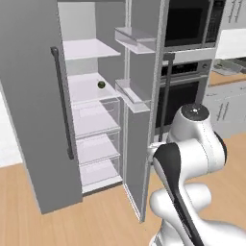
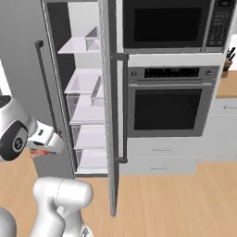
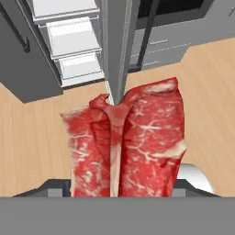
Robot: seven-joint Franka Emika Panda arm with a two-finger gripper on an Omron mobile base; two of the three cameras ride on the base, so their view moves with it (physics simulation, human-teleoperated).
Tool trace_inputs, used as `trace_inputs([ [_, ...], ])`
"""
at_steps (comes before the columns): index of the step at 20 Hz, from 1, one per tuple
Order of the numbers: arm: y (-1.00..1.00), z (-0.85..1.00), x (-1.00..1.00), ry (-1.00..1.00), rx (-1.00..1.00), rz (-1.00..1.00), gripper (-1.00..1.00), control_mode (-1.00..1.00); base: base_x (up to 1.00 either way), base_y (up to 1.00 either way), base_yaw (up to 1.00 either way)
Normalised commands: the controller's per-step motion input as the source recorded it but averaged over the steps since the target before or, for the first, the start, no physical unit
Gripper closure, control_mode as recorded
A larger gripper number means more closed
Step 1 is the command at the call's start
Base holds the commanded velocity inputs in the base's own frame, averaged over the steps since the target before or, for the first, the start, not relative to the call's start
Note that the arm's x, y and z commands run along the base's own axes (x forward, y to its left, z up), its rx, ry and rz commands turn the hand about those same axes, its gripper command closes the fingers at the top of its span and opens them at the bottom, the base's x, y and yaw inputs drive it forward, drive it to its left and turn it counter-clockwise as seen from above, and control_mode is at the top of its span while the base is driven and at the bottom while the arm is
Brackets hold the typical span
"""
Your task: Place one avocado and one steak in each tupperware on the nearby counter, to pack two identical lunches.
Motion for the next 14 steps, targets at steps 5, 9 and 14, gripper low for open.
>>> trace_inputs([
  [5, 0.0, 0.0, 0.0, 0.0, 0.0, 0.0, 1.0, 1.0, 0.0, -0.86, -0.73],
  [9, 0.0, 0.0, 0.0, 0.0, 0.0, 0.0, 1.0, 1.0, 0.26, -0.9, -0.62],
  [14, 0.0, 0.0, 0.0, 0.0, 0.0, 0.0, 1.0, 1.0, 0.71, -0.58, -0.44],
])
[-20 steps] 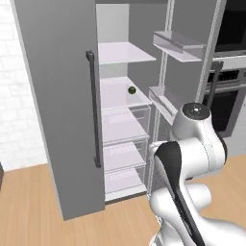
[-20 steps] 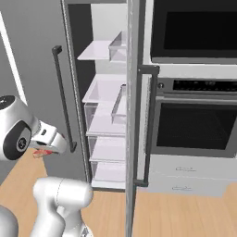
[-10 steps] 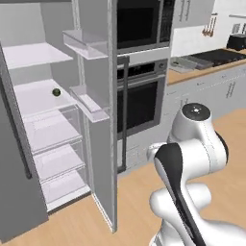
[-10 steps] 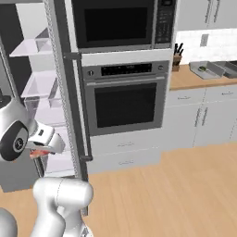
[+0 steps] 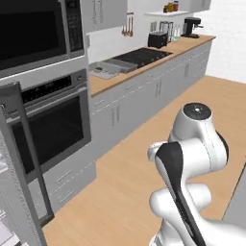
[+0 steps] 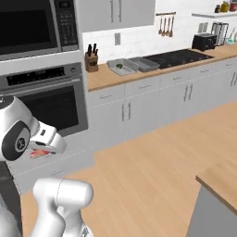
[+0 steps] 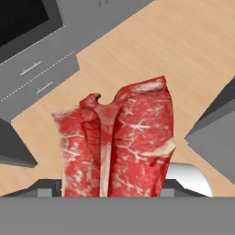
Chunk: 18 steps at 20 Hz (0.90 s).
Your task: Place one avocado and one steak in each tupperware on the nearby counter, to pack two identical lunches.
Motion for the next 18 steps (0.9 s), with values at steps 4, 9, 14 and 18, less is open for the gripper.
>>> trace_inputs([
  [4, 0.0, 0.0, 0.0, 0.0, 0.0, 0.0, 1.0, 1.0, 0.88, 0.0, -0.24],
  [9, 0.0, 0.0, 0.0, 0.0, 0.0, 0.0, 1.0, 1.0, 1.0, 0.0, -0.17],
  [14, 0.0, 0.0, 0.0, 0.0, 0.0, 0.0, 1.0, 1.0, 1.0, 0.0, -0.13],
  [18, 0.0, 0.0, 0.0, 0.0, 0.0, 0.0, 1.0, 1.0, 1.0, -0.02, -0.11],
])
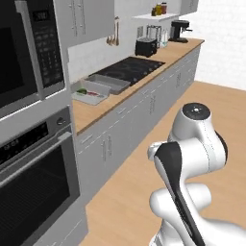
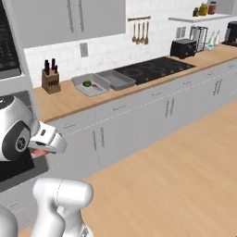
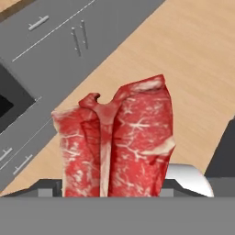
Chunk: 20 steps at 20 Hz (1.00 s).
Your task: Place one avocado and one steak in each tupperware on the nearby counter, to pack two identical lunches.
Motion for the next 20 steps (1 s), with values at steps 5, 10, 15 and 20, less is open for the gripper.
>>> trace_inputs([
  [5, 0.0, 0.0, 0.0, 0.0, 0.0, 0.0, 1.0, 1.0, 1.0, -0.06, -0.08],
  [10, 0.0, 0.0, 0.0, 0.0, 0.0, 0.0, 1.0, 1.0, 1.0, -0.33, -0.02],
  [15, 0.0, 0.0, 0.0, 0.0, 0.0, 0.0, 1.0, 1.0, 1.0, -0.06, 0.05],
  [20, 0.0, 0.0, 0.0, 0.0, 0.0, 0.0, 1.0, 1.0, 0.99, -0.12, 0.38],
])
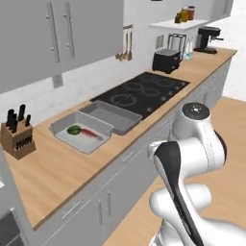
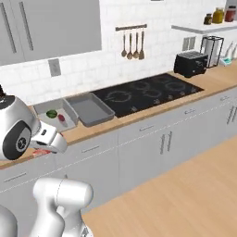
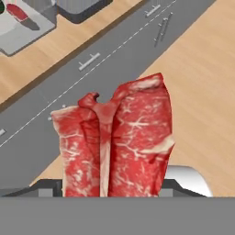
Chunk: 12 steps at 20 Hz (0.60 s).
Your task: Place one avocado and one steak in each tupperware on the nearby counter, to pack two identical lunches.
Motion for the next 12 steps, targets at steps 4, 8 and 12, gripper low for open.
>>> trace_inputs([
  [4, 0.0, 0.0, 0.0, 0.0, 0.0, 0.0, 1.0, 1.0, 0.74, -0.48, 0.74],
  [8, 0.0, 0.0, 0.0, 0.0, 0.0, 0.0, 1.0, 1.0, 0.61, -0.55, 0.79],
  [12, 0.0, 0.0, 0.0, 0.0, 0.0, 0.0, 1.0, 1.0, 0.49, -0.69, 0.68],
])
